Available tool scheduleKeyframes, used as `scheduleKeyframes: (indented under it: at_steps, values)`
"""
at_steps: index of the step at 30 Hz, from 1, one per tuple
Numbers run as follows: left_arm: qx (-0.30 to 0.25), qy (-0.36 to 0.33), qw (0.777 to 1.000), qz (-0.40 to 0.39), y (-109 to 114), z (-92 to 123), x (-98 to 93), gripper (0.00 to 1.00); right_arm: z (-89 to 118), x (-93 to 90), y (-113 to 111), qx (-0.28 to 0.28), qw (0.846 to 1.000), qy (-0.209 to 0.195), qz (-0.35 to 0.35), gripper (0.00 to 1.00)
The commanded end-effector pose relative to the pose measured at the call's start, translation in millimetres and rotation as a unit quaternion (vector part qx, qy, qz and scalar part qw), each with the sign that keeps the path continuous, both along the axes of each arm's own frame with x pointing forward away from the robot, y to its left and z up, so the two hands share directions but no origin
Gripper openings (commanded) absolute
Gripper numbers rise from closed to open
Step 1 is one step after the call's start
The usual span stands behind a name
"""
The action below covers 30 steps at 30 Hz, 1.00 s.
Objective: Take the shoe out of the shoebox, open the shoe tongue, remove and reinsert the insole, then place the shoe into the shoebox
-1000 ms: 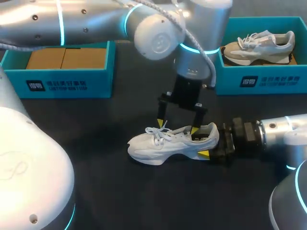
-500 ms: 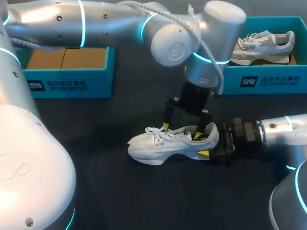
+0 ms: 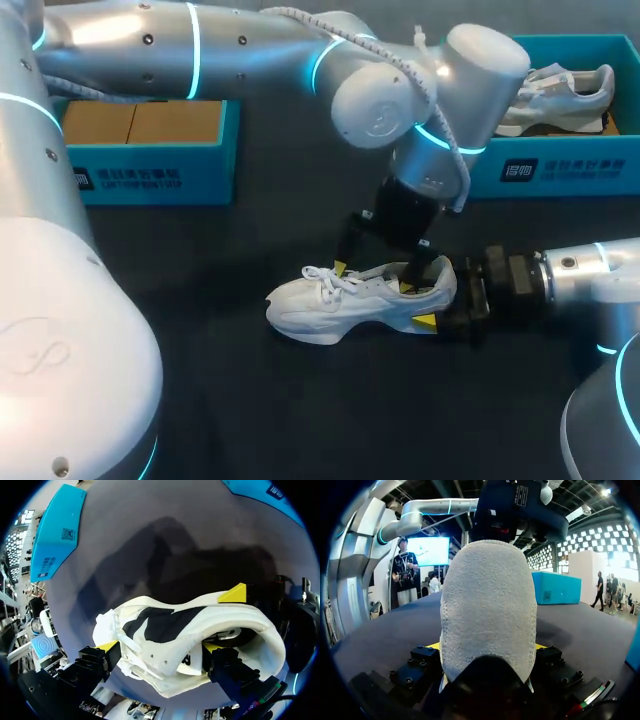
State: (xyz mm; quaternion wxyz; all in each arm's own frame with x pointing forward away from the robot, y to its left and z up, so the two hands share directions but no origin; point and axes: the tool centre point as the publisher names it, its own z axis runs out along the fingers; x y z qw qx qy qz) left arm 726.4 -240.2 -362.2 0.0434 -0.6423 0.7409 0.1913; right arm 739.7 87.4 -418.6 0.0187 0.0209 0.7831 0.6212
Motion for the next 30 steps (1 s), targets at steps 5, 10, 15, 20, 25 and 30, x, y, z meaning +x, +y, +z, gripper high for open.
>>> scheduleKeyframes:
  at_steps: [5, 10, 15, 20, 25, 30]
  values:
    - [0.015, -0.002, 1.0, 0.003, 7.4, 4.3, 2.0, 1.0, -2.2, 0.1, 0.8, -0.001, 1.0, -0.001, -0.001, 0.0]
    - [0.027, -0.006, 1.0, 0.003, 16.5, 10.0, -0.2, 1.0, -2.2, 0.1, 0.8, -0.001, 1.0, -0.001, -0.001, 0.0]
    - [0.028, -0.006, 1.0, 0.007, 24.2, 14.7, 1.2, 1.0, -2.2, 0.1, 0.8, -0.001, 1.0, -0.001, -0.001, 0.0]
    - [0.024, -0.004, 1.0, 0.011, 29.3, 21.3, 2.5, 1.0, -2.2, 0.1, 0.8, -0.001, 1.0, -0.001, -0.001, 0.0]
    - [0.018, -0.007, 1.0, 0.016, 34.5, 26.0, 4.0, 1.0, -2.2, 0.1, 0.8, -0.001, 1.0, -0.001, -0.001, 0.0]
    - [0.006, -0.007, 1.0, 0.022, 35.4, 30.7, 4.7, 1.0, -2.2, 0.1, 0.8, -0.001, 1.0, -0.001, -0.001, 0.0]
